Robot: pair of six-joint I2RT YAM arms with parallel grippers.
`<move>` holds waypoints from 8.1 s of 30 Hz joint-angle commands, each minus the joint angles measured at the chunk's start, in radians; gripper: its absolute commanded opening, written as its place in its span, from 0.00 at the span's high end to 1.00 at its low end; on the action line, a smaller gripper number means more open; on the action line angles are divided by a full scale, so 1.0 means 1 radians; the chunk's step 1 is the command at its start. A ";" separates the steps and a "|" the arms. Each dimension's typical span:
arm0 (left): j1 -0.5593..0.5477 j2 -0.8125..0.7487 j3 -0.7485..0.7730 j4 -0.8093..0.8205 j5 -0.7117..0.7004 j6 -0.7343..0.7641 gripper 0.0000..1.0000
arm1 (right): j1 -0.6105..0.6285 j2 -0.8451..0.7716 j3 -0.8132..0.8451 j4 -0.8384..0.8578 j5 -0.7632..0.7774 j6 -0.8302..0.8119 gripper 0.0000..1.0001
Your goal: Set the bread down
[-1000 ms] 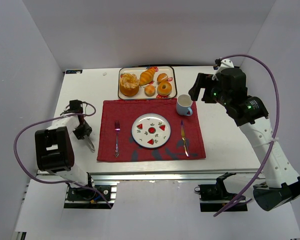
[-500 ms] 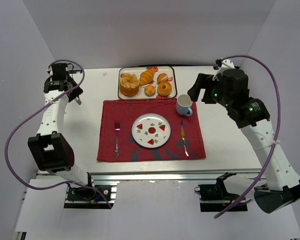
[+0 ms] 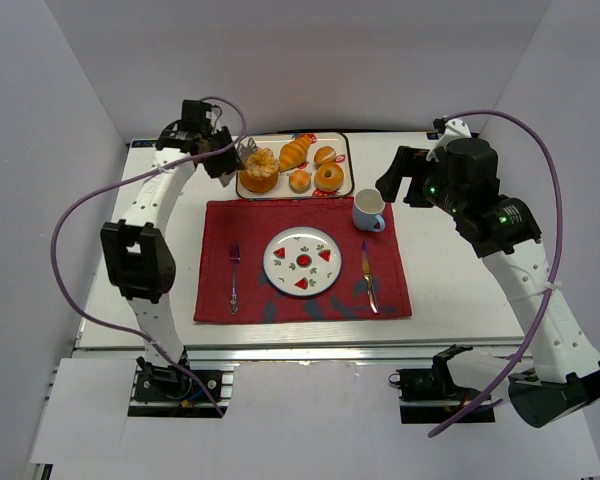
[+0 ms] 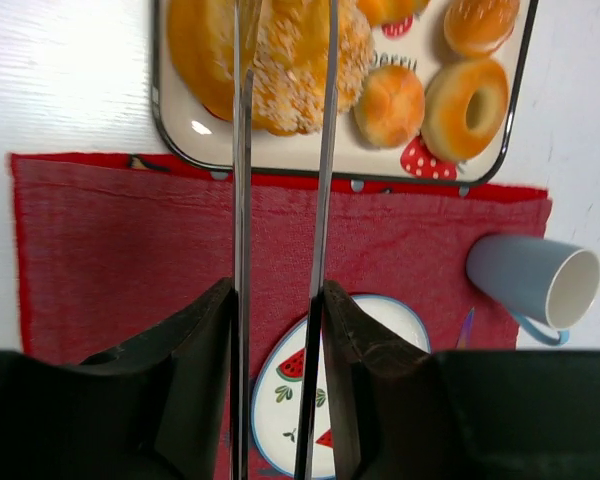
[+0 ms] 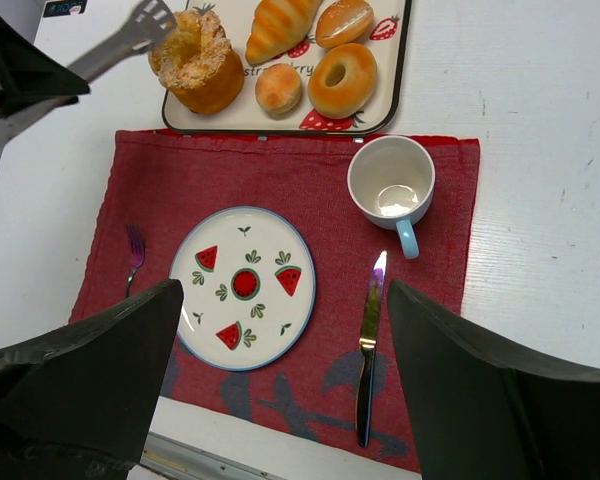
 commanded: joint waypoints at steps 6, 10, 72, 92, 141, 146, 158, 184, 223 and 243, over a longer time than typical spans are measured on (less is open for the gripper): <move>-0.017 0.048 0.072 -0.026 0.034 0.033 0.50 | 0.000 -0.007 0.025 0.048 0.030 -0.012 0.11; -0.020 0.043 0.075 -0.024 0.037 0.034 0.50 | 0.000 -0.004 0.021 0.049 0.028 -0.015 0.11; -0.042 0.006 0.269 -0.084 -0.009 0.068 1.00 | 0.000 -0.013 0.007 0.063 0.004 -0.017 0.11; -0.111 -0.490 -0.151 -0.123 0.357 -0.051 1.00 | 0.000 0.013 0.056 0.115 0.040 -0.027 0.11; -0.278 -0.711 -0.692 -0.067 0.124 -0.007 0.44 | 0.000 -0.024 -0.024 0.123 -0.004 0.015 0.11; -0.276 -0.725 -0.670 -0.095 0.085 -0.004 0.42 | 0.000 -0.013 -0.013 0.124 -0.015 0.014 0.11; -0.276 -0.455 -0.347 0.009 -0.113 0.091 0.45 | 0.000 0.047 0.002 0.170 -0.003 0.019 0.11; -0.264 0.123 0.041 0.074 -0.096 0.180 0.38 | -0.009 0.240 0.197 0.121 0.028 -0.075 0.11; -0.266 -0.453 -0.321 -0.144 -0.091 0.053 0.68 | -0.025 0.096 0.036 0.186 -0.044 -0.061 0.11; -0.322 -0.718 -0.755 -0.084 0.025 -0.056 0.64 | -0.024 0.012 -0.002 0.161 -0.027 -0.041 0.11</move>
